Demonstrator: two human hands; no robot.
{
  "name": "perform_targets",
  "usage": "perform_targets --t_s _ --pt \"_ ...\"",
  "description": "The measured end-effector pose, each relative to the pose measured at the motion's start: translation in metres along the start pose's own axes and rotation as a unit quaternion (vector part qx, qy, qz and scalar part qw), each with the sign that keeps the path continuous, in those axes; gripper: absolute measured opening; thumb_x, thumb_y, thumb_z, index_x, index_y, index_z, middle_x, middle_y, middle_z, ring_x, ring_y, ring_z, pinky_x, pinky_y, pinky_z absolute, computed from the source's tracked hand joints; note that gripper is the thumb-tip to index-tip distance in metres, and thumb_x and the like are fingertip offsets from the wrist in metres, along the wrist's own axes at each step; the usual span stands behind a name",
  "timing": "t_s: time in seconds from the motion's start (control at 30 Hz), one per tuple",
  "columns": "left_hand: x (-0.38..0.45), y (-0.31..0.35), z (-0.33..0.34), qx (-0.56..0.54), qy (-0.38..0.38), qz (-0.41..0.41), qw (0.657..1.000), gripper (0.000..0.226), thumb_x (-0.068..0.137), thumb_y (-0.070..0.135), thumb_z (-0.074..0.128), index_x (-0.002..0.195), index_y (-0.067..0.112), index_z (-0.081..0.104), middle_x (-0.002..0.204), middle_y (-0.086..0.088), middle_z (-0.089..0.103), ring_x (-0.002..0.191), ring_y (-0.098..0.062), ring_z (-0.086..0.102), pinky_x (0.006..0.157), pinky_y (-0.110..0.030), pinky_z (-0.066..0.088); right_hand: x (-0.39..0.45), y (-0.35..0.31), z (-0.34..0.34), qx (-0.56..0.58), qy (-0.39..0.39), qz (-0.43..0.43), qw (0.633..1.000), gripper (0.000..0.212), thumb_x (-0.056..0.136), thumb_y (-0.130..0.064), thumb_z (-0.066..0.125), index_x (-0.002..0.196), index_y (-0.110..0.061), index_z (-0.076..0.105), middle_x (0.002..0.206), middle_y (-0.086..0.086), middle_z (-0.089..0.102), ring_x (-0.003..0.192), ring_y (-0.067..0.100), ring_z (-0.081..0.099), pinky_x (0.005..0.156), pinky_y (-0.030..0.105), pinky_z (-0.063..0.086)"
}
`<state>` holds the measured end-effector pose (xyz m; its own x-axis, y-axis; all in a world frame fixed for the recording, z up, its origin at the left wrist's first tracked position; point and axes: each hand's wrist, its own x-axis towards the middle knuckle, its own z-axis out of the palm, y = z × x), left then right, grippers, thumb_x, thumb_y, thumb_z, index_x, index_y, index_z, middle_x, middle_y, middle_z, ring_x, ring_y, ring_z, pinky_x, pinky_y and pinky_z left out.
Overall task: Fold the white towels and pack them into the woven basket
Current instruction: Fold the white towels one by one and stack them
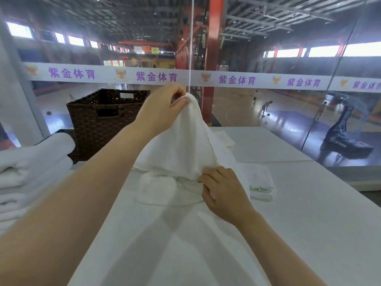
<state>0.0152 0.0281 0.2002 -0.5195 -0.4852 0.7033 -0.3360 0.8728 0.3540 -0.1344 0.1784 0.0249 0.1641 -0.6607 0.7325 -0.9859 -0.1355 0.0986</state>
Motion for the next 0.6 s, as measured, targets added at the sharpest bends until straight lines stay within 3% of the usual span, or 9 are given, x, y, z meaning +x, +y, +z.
perform_targets --t_s 0.13,0.23,0.3,0.4,0.47,0.6 --pt "0.014 -0.003 -0.021 -0.003 0.023 -0.005 1.000 0.017 0.098 0.034 0.050 0.099 0.019 0.059 0.087 0.008 0.058 0.078 -0.011 0.054 0.071 -0.024 0.043 0.014 0.009 -0.006 -0.065 -0.032 0.033 0.997 0.023 0.085 -0.023 0.055 0.104 -0.019 0.067 0.111 -0.004 0.064 0.096 0.022 0.056 0.080 0.032 0.041" --pt "0.017 -0.005 -0.034 -0.017 0.043 -0.010 0.999 0.015 0.099 0.033 0.050 0.100 0.020 0.058 0.090 0.011 0.057 0.079 -0.001 0.052 0.069 -0.016 0.040 0.027 0.016 -0.009 -0.115 -0.084 0.088 0.986 0.040 0.080 -0.033 0.064 0.116 -0.018 0.062 0.121 -0.001 0.061 0.103 0.027 0.058 0.085 0.038 0.044" --pt "0.018 -0.006 -0.041 -0.029 0.066 -0.019 0.997 0.013 0.099 0.033 0.051 0.099 0.021 0.056 0.090 0.013 0.055 0.075 0.000 0.050 0.066 -0.011 0.037 0.036 0.023 -0.010 -0.152 -0.151 0.128 0.968 0.053 0.074 -0.046 0.071 0.117 -0.018 0.063 0.134 0.004 0.056 0.119 0.032 0.054 0.096 0.045 0.044" --pt "0.018 -0.009 -0.051 -0.049 0.104 -0.039 0.993 0.014 0.099 0.033 0.051 0.101 0.020 0.056 0.087 0.017 0.052 0.074 0.002 0.048 0.063 -0.005 0.037 0.047 0.033 -0.008 -0.195 -0.230 0.142 0.943 0.057 0.079 -0.052 0.068 0.126 -0.019 0.059 0.155 0.009 0.033 0.142 0.039 0.030 0.115 0.053 0.023" --pt "0.018 -0.011 -0.056 -0.061 0.122 -0.044 0.990 0.015 0.099 0.034 0.051 0.101 0.019 0.055 0.084 0.015 0.052 0.071 -0.001 0.047 0.061 -0.007 0.038 0.055 0.034 -0.006 -0.209 -0.236 0.141 0.938 0.062 0.087 -0.051 0.060 0.138 -0.017 0.048 0.158 0.011 0.027 0.146 0.036 0.022 0.118 0.054 0.012" --pt "0.016 -0.016 -0.071 -0.081 0.164 -0.044 0.982 0.015 0.099 0.032 0.051 0.100 0.018 0.057 0.088 0.011 0.054 0.070 0.001 0.046 0.061 -0.004 0.036 0.070 0.035 -0.009 -0.175 -0.222 0.103 0.954 0.064 0.094 -0.049 0.049 0.146 -0.018 0.030 0.136 0.004 0.054 0.136 0.026 0.039 0.120 0.049 -0.001"
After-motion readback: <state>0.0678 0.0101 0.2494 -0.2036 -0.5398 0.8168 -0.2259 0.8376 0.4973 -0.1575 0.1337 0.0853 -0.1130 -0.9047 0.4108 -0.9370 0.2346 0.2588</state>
